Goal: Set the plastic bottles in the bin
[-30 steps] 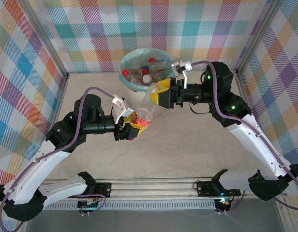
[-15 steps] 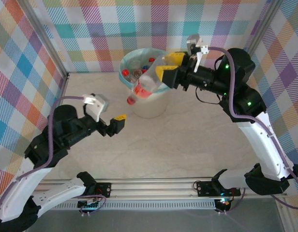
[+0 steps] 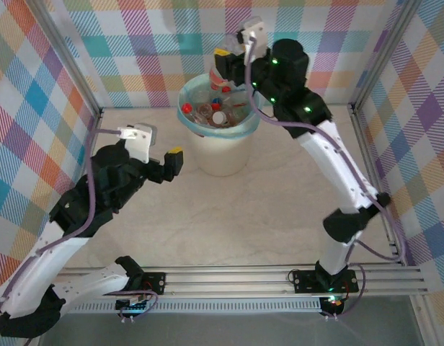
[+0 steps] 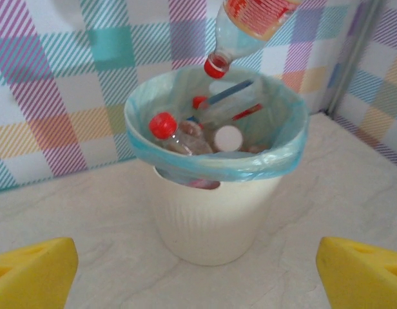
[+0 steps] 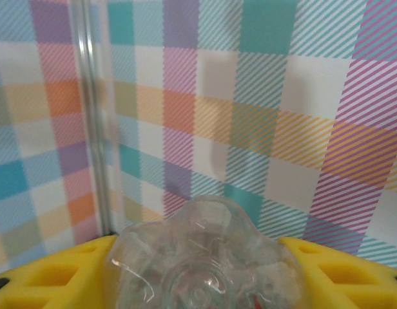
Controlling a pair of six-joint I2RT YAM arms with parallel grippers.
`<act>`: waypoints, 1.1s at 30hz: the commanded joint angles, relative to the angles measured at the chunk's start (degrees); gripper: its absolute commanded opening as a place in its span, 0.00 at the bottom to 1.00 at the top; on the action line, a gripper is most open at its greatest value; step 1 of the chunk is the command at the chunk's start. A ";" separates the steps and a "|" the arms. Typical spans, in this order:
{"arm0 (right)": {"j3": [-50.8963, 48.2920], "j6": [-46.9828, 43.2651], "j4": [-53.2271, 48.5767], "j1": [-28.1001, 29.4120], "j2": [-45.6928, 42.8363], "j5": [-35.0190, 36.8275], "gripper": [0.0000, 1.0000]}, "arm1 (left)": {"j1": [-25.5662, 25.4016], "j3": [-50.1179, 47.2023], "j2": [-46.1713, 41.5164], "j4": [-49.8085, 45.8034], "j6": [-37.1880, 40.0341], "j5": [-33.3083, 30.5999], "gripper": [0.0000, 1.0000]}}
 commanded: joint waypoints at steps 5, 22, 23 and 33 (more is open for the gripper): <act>15.93 -7.65 -6.60 0.19 13.88 4.09 0.46 | -0.14 0.06 1.12 -0.82 -2.44 -4.00 0.96; 17.21 4.04 -17.63 -4.51 26.06 -0.62 0.49 | 1.38 -1.49 0.07 -2.22 -3.37 -4.98 0.96; 17.20 4.31 -18.43 -4.65 26.54 -0.86 0.49 | 1.46 -1.45 0.13 -2.39 -3.47 -4.94 0.96; 14.20 5.82 -22.97 -6.14 31.31 -3.81 0.52 | 2.03 -2.16 -0.03 -3.37 -5.04 -4.55 0.96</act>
